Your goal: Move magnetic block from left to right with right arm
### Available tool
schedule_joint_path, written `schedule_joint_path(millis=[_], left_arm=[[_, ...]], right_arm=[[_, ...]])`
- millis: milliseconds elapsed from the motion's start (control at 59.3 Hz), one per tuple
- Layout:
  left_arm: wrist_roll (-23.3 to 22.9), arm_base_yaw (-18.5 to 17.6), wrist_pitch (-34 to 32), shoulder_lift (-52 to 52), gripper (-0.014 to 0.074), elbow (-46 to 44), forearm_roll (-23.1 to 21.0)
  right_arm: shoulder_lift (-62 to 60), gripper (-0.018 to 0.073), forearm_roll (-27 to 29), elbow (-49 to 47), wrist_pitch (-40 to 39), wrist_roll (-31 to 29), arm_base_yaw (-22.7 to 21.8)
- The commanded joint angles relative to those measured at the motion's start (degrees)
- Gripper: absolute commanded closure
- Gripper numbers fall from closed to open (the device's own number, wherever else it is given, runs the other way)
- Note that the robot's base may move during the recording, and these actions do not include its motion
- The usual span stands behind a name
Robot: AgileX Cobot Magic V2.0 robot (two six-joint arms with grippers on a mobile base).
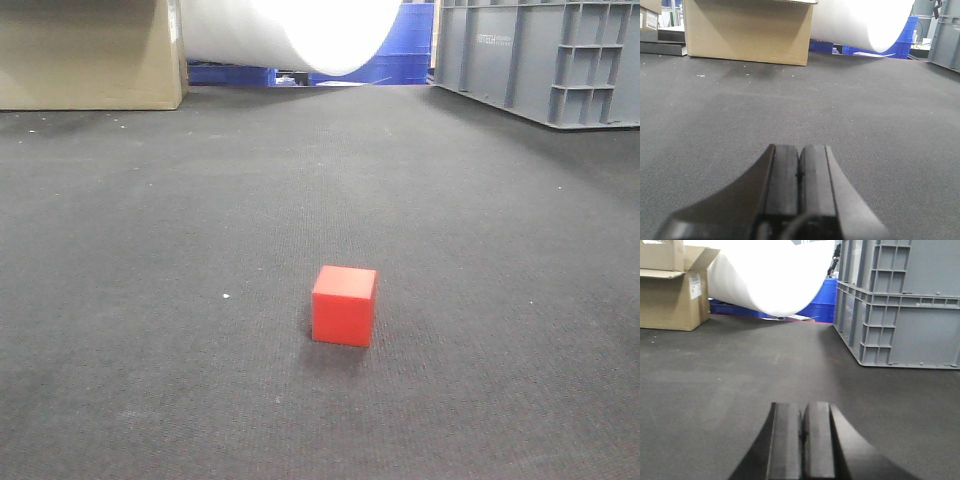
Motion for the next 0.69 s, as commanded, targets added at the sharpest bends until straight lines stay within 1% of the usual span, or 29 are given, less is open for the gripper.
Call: schedule_joint_path(millis=[0,101,236,287,422,675], left_arm=[[-0.2,-0.3,-5.1,-0.5,0.0713,0.5,0.0],[-0.2,-0.3,-5.1,-0.5,0.0713,0.5,0.0],[-0.2,-0.3,-5.1,-0.5,0.0713,0.5,0.0],[-0.2,-0.3,-5.1,-0.5,0.0713,0.5,0.0],[-0.2,-0.3,-5.1,-0.5,0.0713,0.5,0.0],[-0.2,-0.3,-5.1,-0.5,0.0713,0.5,0.0]], right_arm=[[0.6,0.0529,-0.8,1.5,-8.6,0.0,-1.3],[0.5,0.0529,-1.0,6.6,-12.4,1.4,-2.1],[-1.1,0.0529,-4.8,10.3,-12.5,6.6,-2.1],[-2.6,0.0529,-5.4,11.8,-12.8,7.9,-2.1],[-7.5,0.0529,-5.4,13.8,-11.6,8.0,-2.1],[-7.3,0.0529,-5.3,13.8,-11.6,8.0,-2.1]])
